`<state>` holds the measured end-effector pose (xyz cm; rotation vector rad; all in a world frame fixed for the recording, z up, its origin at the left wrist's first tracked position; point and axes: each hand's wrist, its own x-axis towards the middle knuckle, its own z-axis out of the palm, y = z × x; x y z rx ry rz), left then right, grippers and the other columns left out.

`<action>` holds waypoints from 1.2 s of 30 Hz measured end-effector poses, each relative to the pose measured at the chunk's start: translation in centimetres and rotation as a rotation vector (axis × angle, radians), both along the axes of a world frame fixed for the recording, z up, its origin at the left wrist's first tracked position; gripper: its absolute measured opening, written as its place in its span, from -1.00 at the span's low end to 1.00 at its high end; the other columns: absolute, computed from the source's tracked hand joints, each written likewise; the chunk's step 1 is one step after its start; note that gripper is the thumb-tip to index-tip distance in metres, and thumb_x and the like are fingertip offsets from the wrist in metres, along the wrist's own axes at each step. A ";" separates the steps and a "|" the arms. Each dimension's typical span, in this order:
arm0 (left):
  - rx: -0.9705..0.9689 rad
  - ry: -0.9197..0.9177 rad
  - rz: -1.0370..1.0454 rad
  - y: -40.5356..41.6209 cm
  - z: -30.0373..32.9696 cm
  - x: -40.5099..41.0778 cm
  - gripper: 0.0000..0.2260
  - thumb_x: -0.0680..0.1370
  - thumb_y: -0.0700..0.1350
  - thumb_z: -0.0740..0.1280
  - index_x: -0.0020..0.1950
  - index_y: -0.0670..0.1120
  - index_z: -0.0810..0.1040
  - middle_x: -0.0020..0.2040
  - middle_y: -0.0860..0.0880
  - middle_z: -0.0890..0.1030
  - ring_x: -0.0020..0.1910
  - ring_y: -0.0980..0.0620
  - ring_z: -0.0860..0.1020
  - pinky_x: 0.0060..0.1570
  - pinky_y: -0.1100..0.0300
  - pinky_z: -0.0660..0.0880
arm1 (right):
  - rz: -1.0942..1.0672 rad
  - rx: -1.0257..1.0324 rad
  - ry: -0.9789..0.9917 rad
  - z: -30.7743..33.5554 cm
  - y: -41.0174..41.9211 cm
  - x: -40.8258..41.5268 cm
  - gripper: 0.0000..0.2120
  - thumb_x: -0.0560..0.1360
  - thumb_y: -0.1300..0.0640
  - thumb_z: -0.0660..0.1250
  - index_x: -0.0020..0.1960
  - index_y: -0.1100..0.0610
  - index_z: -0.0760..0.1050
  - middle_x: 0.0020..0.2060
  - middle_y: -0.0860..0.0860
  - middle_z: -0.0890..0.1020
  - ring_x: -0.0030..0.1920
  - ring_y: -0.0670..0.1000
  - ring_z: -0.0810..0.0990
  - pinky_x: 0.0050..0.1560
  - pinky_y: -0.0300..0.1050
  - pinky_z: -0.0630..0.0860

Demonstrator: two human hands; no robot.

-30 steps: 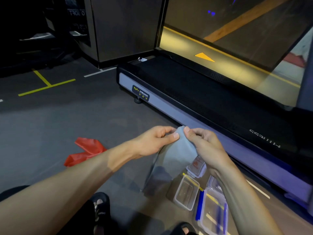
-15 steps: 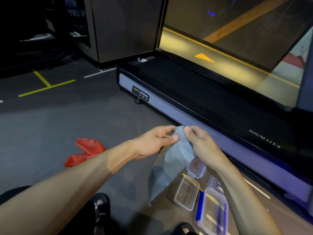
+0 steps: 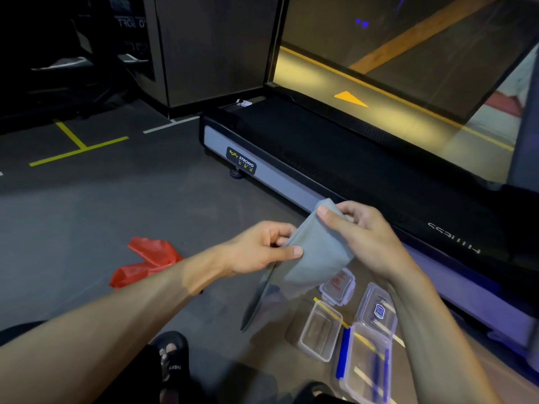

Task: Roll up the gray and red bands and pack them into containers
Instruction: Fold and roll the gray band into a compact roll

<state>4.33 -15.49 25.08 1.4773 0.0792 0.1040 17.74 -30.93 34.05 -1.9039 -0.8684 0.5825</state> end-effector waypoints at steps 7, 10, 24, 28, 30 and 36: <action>0.078 -0.028 0.004 -0.2 -0.6 0.2 -0.73 0.66 -0.28 0.30 0.34 -0.35 0.51 0.25 -0.31 0.63 0.16 -0.11 0.61 0.23 0.01 0.58 | 0.010 0.007 -0.010 0.9 0.3 -0.3 -0.71 0.54 -0.11 0.43 0.03 0.12 0.61 -0.21 0.01 0.73 -0.24 -0.09 0.67 -0.20 -0.17 0.54; 0.091 -0.028 -0.003 -0.3 -0.7 0.2 -0.69 0.64 -0.20 0.31 0.35 -0.32 0.52 0.27 -0.34 0.60 0.19 -0.14 0.61 0.28 -0.09 0.55 | 0.018 0.004 -0.055 1.0 0.4 -0.5 -0.73 0.54 -0.12 0.45 0.03 0.09 0.61 -0.19 -0.01 0.73 -0.23 -0.11 0.68 -0.21 -0.18 0.54; 0.089 -0.002 -0.026 0.2 -0.3 0.0 -0.70 0.71 -0.14 0.20 0.12 -0.40 0.54 -0.01 -0.12 0.65 -0.03 0.03 0.59 0.02 0.18 0.55 | -0.060 0.009 0.077 0.8 -0.3 0.9 -0.63 0.56 -0.13 0.41 0.03 0.20 0.63 -0.23 0.08 0.72 -0.27 -0.06 0.66 -0.19 -0.12 0.53; 0.080 0.009 -0.046 0.1 0.2 -0.2 -0.76 0.72 -0.19 0.17 0.00 -0.22 0.61 -0.09 0.07 0.69 -0.11 0.19 0.62 -0.06 0.31 0.51 | -0.059 -0.010 0.183 0.5 -0.6 1.2 -0.58 0.56 -0.17 0.40 -0.02 0.22 0.66 -0.20 0.11 0.74 -0.21 0.02 0.68 -0.09 -0.03 0.53; 0.076 0.014 -0.057 0.2 0.4 -0.3 -0.75 0.71 -0.20 0.17 -0.04 -0.15 0.62 -0.12 0.11 0.70 -0.14 0.21 0.62 -0.08 0.33 0.51 | -0.048 -0.027 0.236 0.5 -0.8 1.2 -0.53 0.57 -0.19 0.37 -0.04 0.24 0.68 -0.16 0.15 0.74 -0.15 0.08 0.68 -0.05 -0.01 0.49; 0.182 0.025 -0.041 0.8 0.3 -0.3 -0.69 0.68 -0.09 0.24 -0.24 -0.11 0.53 -0.32 0.15 0.50 -0.33 0.24 0.42 -0.23 0.36 0.39 | -0.034 -0.031 0.419 -0.2 -1.2 1.1 -0.38 0.46 -0.20 0.39 0.09 0.40 0.65 0.05 0.40 0.67 -0.02 0.25 0.66 0.02 0.10 0.53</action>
